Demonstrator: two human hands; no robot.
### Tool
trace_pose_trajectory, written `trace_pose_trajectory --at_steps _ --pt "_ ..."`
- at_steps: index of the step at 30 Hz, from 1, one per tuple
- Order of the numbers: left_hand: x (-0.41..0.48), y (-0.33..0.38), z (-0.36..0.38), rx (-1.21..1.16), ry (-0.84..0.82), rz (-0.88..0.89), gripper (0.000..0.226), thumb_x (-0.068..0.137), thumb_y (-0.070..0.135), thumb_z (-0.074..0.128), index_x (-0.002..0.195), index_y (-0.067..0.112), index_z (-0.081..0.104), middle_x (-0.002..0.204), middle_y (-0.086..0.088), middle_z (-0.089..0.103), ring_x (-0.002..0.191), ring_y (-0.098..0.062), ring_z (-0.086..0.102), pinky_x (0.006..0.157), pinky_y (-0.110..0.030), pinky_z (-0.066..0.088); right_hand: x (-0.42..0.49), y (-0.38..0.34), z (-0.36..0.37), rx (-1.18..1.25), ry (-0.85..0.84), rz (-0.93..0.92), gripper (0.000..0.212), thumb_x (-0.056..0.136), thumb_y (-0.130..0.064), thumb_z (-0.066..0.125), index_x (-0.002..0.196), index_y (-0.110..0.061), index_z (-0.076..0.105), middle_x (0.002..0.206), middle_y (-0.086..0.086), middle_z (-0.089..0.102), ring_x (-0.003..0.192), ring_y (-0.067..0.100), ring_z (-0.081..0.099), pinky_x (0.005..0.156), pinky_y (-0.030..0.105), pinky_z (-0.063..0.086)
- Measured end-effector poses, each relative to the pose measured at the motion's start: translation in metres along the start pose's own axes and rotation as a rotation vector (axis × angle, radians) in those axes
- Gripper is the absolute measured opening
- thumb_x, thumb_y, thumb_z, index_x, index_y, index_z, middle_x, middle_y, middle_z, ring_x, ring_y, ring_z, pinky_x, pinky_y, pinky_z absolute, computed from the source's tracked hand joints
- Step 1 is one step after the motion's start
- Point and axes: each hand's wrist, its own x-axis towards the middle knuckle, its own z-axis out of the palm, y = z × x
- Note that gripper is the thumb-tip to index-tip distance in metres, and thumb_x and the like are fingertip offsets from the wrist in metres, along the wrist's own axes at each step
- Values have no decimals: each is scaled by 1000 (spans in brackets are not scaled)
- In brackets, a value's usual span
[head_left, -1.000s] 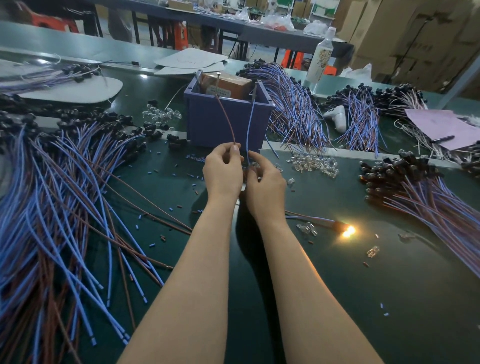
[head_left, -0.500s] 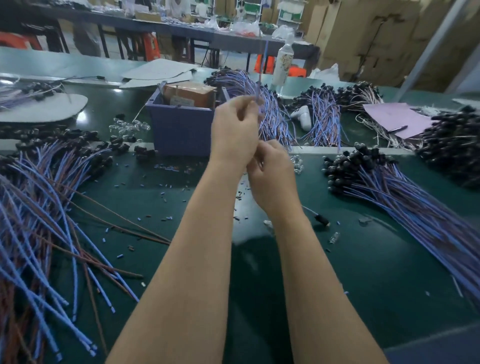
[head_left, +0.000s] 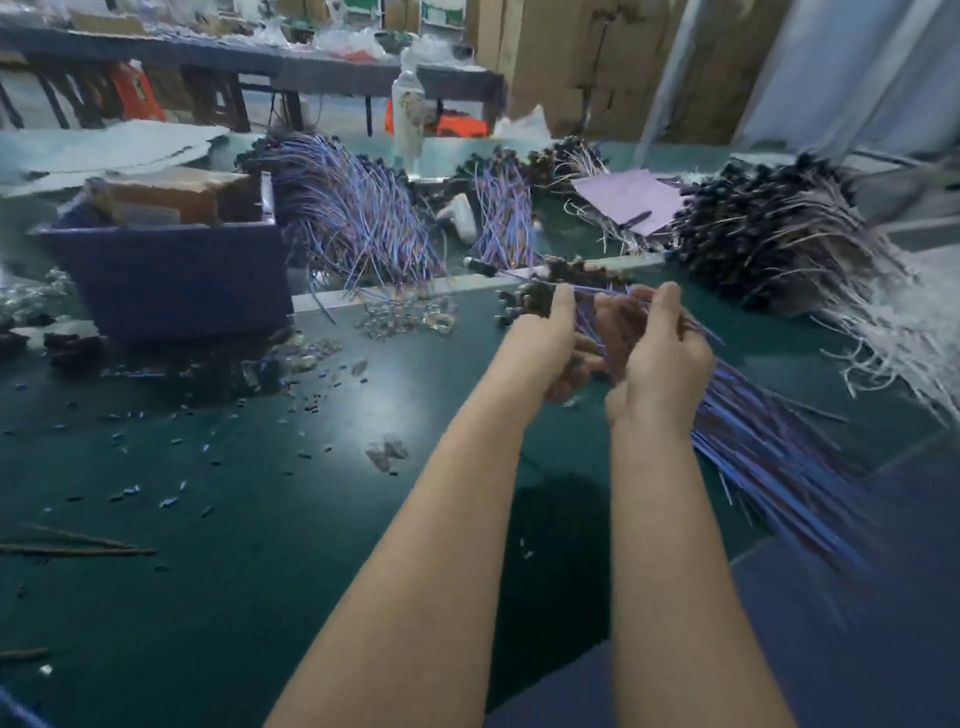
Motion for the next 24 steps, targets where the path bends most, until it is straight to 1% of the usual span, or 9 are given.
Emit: trace_pose_trajectory --at_steps 1,3,5,9,12,14,16,20,24 --pt "9 -1 9 -126 -23 -8 54 100 47 32 77 7 60 47 1 58 35 -11 49 40 -16 37 3 2 -8 36 19 42 36 100 -20 46 69 -7 58 49 -2 64 48 9 64 49 19 53" --pt "25 -1 25 -318 -22 18 42 103 36 35 76 11 55 42 7 45 29 -4 34 36 -13 26 12 7 -24 58 64 108 35 99 -22 47 71 -6 58 52 -1 65 50 9 65 50 18 52" --pt "40 -3 39 -406 -3 47 34 103 22 39 76 11 55 50 5 43 30 -2 33 33 -12 26 23 13 -39 13 103 174 37 99 -27 47 71 -6 58 50 -2 64 46 7 62 48 17 51" --pt "60 -13 61 -280 14 -9 33 99 7 44 68 5 52 60 -5 50 33 -5 45 38 -15 39 41 21 -59 -36 153 359 38 98 -32 49 70 -9 59 44 -6 61 39 2 57 40 14 46" --pt "76 -23 65 -92 35 -74 20 95 2 47 80 -4 59 79 -14 62 61 -19 61 56 -25 52 49 25 -64 179 135 456 29 98 -22 50 77 -2 56 49 3 64 45 7 63 46 16 52" --pt "84 -28 60 140 109 -17 22 93 12 52 94 -5 67 94 -14 69 86 -26 67 77 -32 56 50 29 -62 115 97 426 22 97 -12 50 79 -2 56 55 6 65 48 10 64 49 18 53" --pt "85 -28 51 286 164 50 28 90 22 55 89 -1 70 92 -16 72 89 -29 68 85 -35 55 50 36 -59 -272 35 301 16 95 -8 52 81 -8 59 70 8 67 57 12 64 56 23 55" --pt "81 -21 26 423 155 117 28 85 21 53 82 -1 70 81 -14 70 73 -28 61 71 -30 50 38 41 -50 -1219 -254 -2 15 87 -15 58 100 -18 66 102 8 67 95 27 63 87 41 51" --pt "64 -10 -2 291 232 172 18 85 19 48 75 10 60 71 -11 56 66 -24 45 63 -30 38 18 33 -30 -1555 -524 42 10 86 -17 60 91 -22 68 103 7 68 100 27 61 83 30 48"
